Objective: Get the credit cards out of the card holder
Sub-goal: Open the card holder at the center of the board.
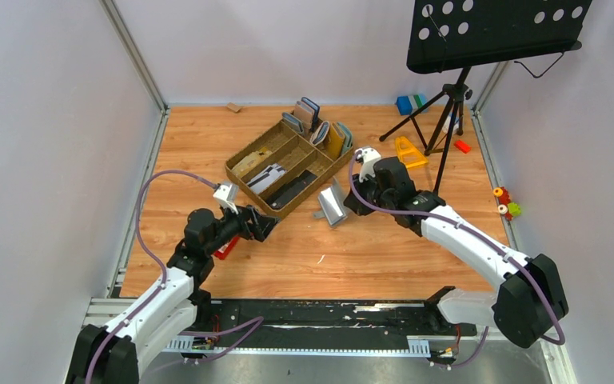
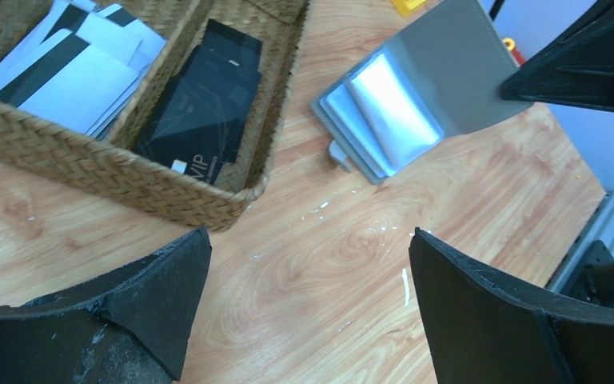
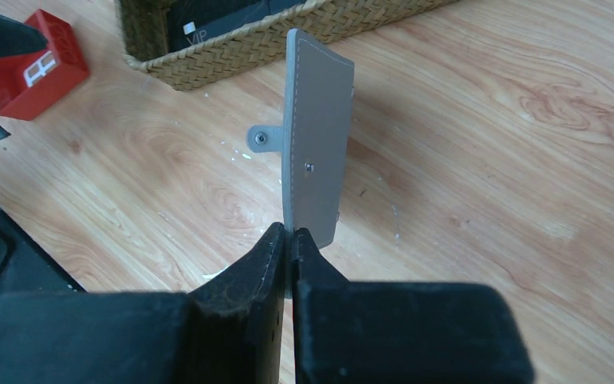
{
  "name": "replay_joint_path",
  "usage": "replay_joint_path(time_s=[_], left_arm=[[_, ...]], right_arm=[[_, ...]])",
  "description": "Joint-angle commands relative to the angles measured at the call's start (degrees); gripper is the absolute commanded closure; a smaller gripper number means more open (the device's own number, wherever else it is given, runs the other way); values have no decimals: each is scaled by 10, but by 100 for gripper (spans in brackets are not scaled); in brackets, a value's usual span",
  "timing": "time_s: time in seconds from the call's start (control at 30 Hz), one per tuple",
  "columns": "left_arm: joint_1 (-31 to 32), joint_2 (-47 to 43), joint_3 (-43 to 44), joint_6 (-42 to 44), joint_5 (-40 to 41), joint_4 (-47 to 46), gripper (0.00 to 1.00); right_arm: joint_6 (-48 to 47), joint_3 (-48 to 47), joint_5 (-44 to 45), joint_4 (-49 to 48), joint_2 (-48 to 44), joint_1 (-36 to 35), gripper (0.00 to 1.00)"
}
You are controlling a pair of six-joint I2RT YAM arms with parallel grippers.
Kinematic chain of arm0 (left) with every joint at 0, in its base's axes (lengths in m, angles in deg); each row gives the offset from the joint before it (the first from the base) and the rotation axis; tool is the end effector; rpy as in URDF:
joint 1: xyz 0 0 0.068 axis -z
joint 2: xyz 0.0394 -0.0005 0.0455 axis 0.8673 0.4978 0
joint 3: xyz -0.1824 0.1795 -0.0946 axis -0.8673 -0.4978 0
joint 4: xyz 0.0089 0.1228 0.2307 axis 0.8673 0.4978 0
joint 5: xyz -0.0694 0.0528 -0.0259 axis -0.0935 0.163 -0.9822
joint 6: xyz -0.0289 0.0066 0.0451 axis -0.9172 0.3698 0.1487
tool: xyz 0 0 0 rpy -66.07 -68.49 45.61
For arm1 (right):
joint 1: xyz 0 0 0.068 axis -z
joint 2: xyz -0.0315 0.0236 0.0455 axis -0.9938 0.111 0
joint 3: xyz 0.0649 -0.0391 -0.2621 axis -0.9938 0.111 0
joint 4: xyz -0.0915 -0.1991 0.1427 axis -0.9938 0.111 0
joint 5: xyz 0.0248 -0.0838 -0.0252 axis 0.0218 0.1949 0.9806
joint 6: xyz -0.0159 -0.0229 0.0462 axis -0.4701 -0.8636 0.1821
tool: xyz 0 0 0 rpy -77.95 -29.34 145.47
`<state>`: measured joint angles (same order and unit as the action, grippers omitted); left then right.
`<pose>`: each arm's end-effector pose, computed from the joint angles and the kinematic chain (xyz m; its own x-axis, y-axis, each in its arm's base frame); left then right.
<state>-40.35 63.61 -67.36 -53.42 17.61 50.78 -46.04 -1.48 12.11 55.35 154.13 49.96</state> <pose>0.1575 -0.0697 0.1946 -0.4696 -0.2832 -0.8362 0.4718 0.7201 -0.5088 0.2205 0.1540 0.2628 -0.6312 -0.2183 -0.7443 -0.5553 0.7971 0.2371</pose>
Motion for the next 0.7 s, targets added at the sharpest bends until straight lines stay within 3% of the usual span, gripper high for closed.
replay_joint_path(time_s=[0.0, 0.3, 0.67], left_arm=[[3, 19, 2, -31, -45, -76, 0], [25, 24, 29, -109, -50, -90, 0], [67, 106, 49, -201, -43, -163, 0]], right_arm=[[44, 8, -37, -76, -27, 0, 100], [70, 7, -85, -110, -29, 0, 100], [83, 27, -148, -160, -53, 0, 100]])
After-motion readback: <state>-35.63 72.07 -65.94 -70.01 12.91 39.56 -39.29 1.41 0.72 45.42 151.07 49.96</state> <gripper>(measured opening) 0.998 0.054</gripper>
